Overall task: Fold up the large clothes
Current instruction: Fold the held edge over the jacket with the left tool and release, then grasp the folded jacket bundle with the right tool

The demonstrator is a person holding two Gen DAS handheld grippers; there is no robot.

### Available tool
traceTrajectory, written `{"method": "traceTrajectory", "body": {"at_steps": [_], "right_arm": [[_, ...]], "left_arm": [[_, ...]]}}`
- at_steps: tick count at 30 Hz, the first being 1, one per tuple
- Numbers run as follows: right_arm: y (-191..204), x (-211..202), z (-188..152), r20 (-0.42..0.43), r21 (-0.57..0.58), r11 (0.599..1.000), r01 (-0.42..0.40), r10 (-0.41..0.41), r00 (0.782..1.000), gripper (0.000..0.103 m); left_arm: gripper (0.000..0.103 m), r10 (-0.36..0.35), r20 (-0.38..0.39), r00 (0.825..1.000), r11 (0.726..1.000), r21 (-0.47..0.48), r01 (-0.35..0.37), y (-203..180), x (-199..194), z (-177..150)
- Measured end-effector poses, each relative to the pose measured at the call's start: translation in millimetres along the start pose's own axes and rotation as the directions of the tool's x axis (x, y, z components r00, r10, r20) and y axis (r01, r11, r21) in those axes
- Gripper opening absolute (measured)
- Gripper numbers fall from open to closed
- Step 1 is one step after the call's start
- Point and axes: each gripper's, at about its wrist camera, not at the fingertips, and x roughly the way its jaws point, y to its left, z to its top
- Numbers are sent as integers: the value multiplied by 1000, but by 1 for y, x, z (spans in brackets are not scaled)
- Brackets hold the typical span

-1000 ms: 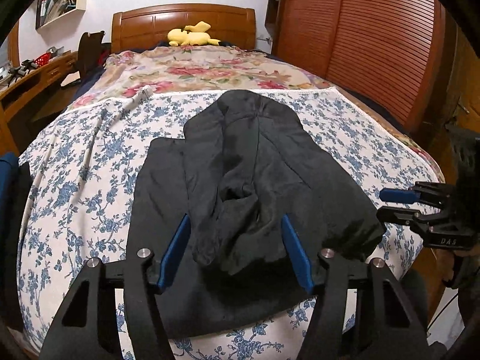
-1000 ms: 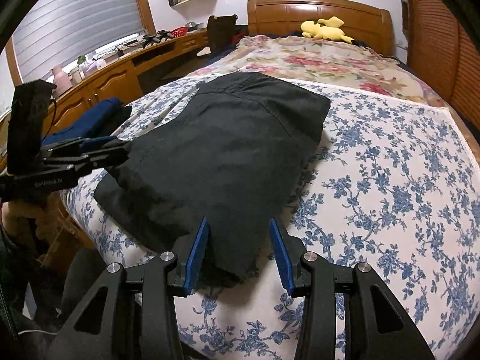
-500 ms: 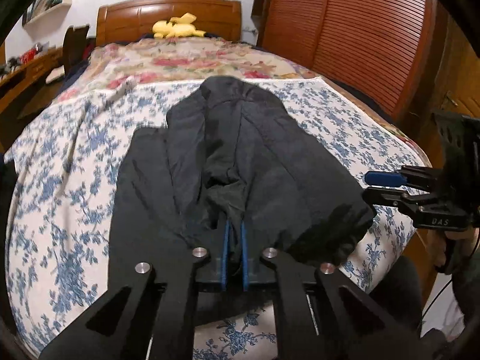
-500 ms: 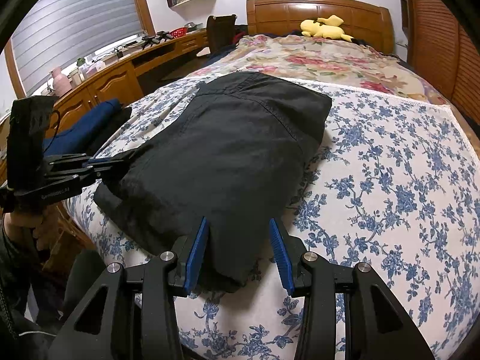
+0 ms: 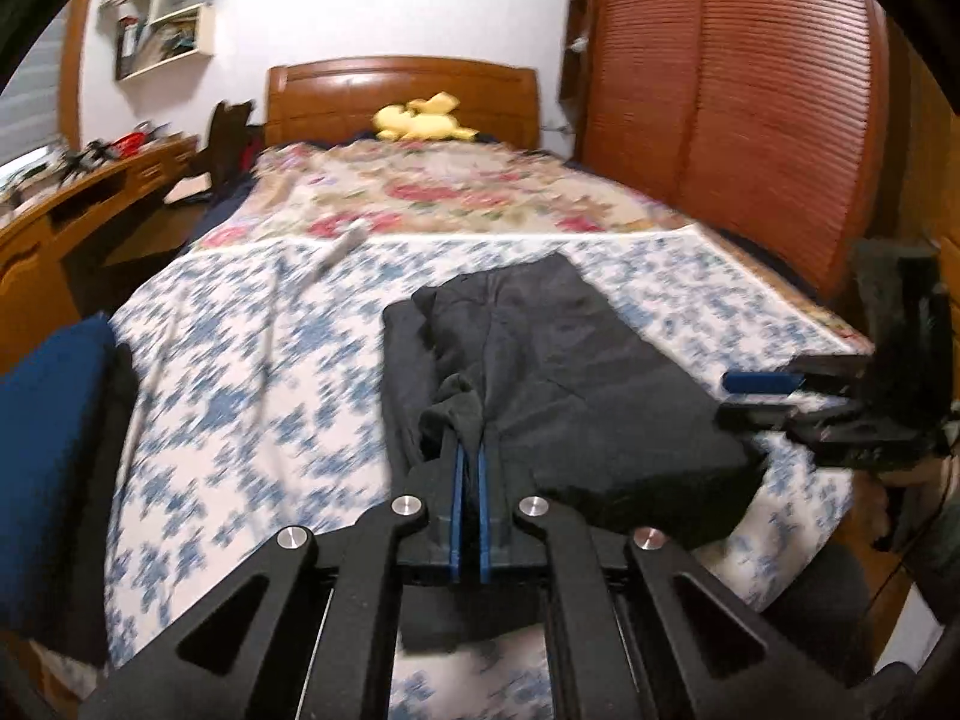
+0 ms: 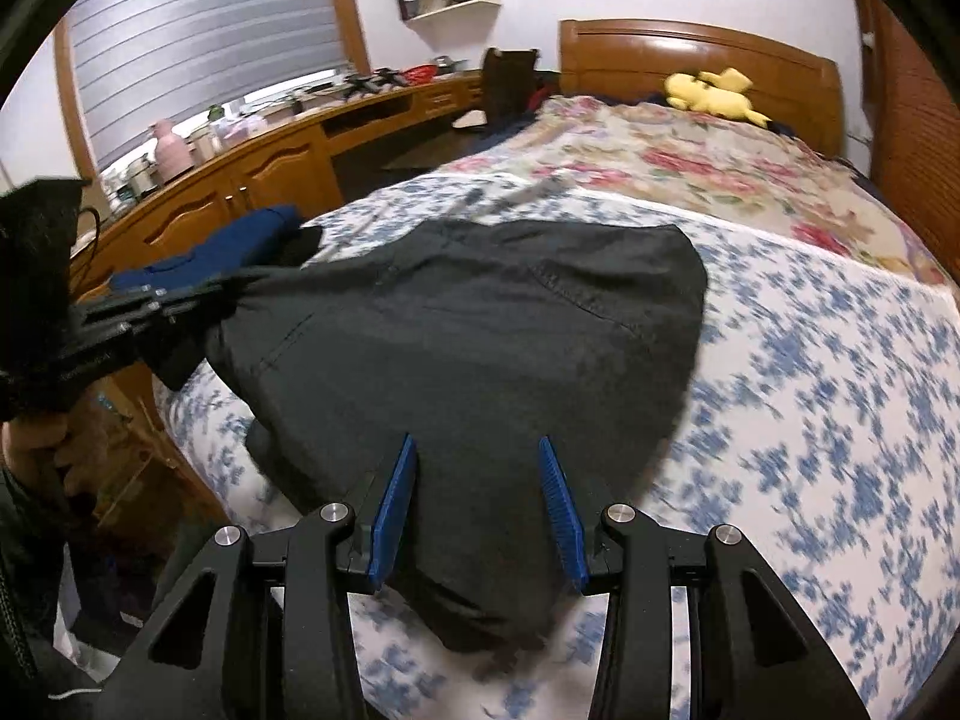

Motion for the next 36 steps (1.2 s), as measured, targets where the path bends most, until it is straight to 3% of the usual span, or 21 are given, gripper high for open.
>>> {"method": "traceTrajectory", "body": {"at_steps": [5, 10, 14, 21, 26, 28, 30, 31, 32, 33, 36], "right_arm": [[9, 20, -3, -32, -27, 999, -20, 20, 999, 44], [4, 52, -22, -125, -29, 1000, 1, -5, 992, 44], [-2, 67, -31, -138, -21, 1000, 15, -17, 990, 44], [4, 65, -13, -153, -61, 998, 16, -25, 988, 44], [-7, 41, 3, -86, -59, 998, 7, -12, 996, 44], [-18, 40, 14, -67, -71, 997, 29, -34, 997, 44], [-31, 45, 25, -56, -70, 996, 52, -56, 997, 44], [-38, 50, 31, -49, -74, 996, 58, -61, 997, 44], [-45, 55, 36, -45, -78, 995, 67, -71, 996, 46], [-52, 62, 40, -45, -80, 993, 82, -85, 995, 50], [-74, 90, 53, -65, -69, 992, 103, -107, 992, 56]], "left_arm": [[4, 44, -85, 995, 998, -32, -46, 23, 21, -35], [4, 25, -149, 989, 997, -66, -36, 31, 42, -61], [4, 29, -154, 988, 998, -58, -39, 29, 47, -65], [4, 54, -141, 989, 998, -21, -57, 24, 44, -63], [5, 47, -137, 989, 998, -22, -50, 23, 40, -58], [15, 58, -135, 989, 998, -15, -61, 23, 36, -56], [48, 82, -127, 988, 996, -9, -84, 24, 33, -55], [55, 86, -122, 989, 996, -9, -88, 25, 31, -54], [73, 88, -121, 989, 996, -11, -90, 27, 30, -54], [82, 89, -120, 989, 996, -18, -92, 30, 29, -54], [82, 87, -136, 987, 995, -42, -94, 39, 31, -55]]}}
